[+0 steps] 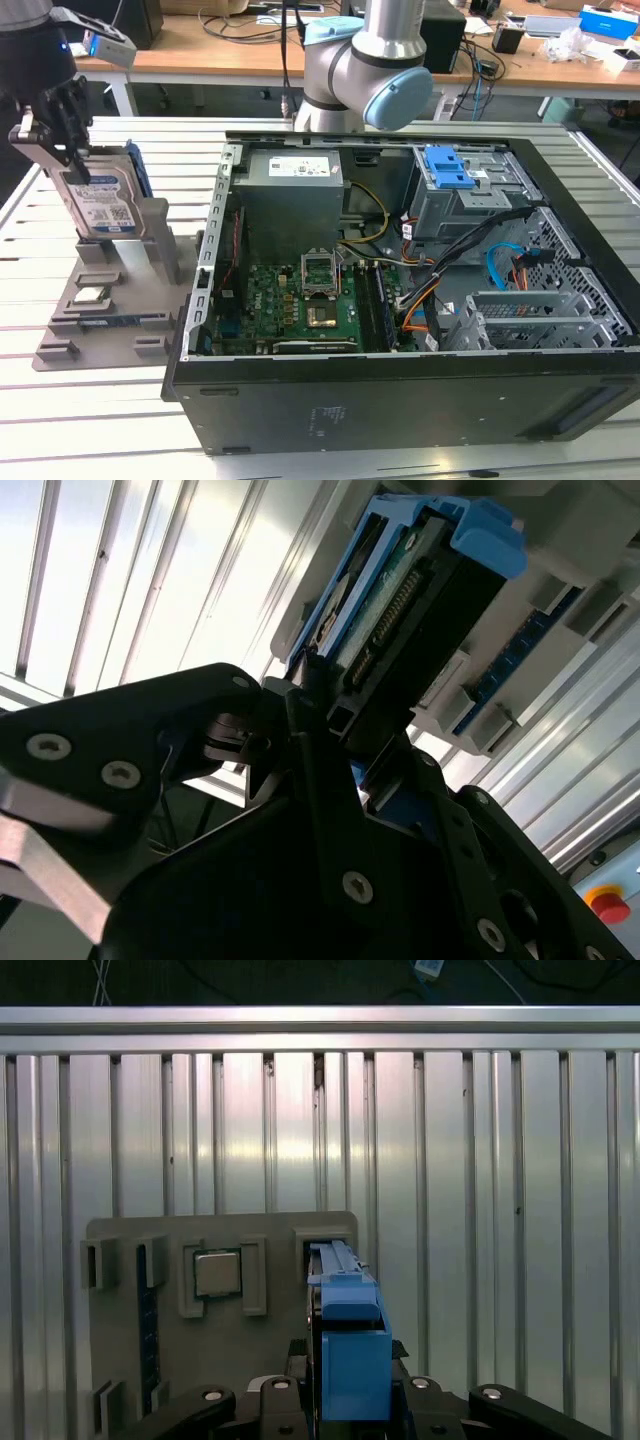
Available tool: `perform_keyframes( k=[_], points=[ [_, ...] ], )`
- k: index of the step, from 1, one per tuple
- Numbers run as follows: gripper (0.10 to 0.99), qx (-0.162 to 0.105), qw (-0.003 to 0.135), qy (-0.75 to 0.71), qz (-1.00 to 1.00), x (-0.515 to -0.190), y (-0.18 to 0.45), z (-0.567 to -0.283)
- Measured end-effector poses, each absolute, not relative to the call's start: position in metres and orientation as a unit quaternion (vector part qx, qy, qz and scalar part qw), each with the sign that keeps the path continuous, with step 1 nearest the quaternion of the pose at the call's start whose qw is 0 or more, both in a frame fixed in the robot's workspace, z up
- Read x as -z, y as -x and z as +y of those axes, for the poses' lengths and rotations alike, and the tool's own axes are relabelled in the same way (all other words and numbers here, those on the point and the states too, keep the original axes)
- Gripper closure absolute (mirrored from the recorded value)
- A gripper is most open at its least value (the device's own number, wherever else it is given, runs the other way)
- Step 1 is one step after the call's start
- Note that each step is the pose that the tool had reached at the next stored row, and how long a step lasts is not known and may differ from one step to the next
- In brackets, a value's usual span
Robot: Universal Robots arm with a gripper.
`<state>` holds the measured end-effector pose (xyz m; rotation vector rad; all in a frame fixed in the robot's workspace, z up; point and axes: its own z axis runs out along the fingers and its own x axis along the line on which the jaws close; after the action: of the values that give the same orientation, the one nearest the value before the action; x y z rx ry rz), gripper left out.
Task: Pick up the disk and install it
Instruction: 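Pick up the disk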
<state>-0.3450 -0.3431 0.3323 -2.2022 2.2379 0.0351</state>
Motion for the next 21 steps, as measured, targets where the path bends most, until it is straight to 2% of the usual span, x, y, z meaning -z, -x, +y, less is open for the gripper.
perform_keyframes(
  k=[21],
  points=[
    [0.722, -0.011, 0.001, 0.701, 0.713, -0.386, 0.344, -0.335]
  ],
)
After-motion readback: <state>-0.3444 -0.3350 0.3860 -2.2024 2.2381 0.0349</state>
